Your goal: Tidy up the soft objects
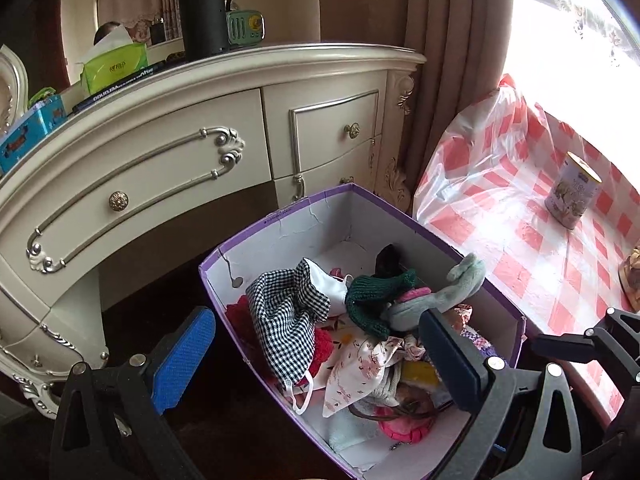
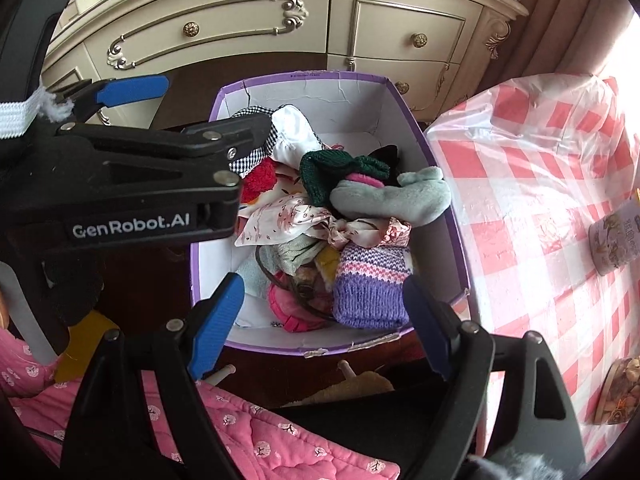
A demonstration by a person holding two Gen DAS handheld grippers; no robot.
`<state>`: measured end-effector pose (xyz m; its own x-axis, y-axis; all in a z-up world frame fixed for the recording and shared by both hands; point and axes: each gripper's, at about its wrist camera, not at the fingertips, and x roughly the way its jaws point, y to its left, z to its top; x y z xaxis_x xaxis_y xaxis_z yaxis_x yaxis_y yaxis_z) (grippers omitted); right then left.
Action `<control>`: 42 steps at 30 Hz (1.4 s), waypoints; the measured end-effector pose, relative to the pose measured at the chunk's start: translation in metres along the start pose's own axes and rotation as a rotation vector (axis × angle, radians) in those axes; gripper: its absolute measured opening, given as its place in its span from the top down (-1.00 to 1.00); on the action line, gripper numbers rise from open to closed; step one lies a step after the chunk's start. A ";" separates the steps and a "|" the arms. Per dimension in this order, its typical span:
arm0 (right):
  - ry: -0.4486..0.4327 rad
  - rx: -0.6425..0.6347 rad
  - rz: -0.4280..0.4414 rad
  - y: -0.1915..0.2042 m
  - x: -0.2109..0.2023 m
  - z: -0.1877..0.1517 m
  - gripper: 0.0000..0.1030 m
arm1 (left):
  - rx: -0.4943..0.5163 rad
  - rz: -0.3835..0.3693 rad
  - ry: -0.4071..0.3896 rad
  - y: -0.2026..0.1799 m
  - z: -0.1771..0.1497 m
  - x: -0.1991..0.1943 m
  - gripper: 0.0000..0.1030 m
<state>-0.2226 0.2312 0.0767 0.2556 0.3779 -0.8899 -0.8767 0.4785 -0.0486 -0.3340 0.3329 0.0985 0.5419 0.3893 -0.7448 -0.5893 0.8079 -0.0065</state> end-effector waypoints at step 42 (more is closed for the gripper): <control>0.024 0.038 0.014 -0.001 0.011 -0.006 -0.62 | -0.035 0.000 0.000 0.004 -0.003 0.006 -1.00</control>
<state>-0.2211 0.2306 0.0640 0.2336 0.3660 -0.9008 -0.8636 0.5038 -0.0193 -0.3346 0.3368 0.0918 0.5420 0.3890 -0.7449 -0.6098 0.7919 -0.0302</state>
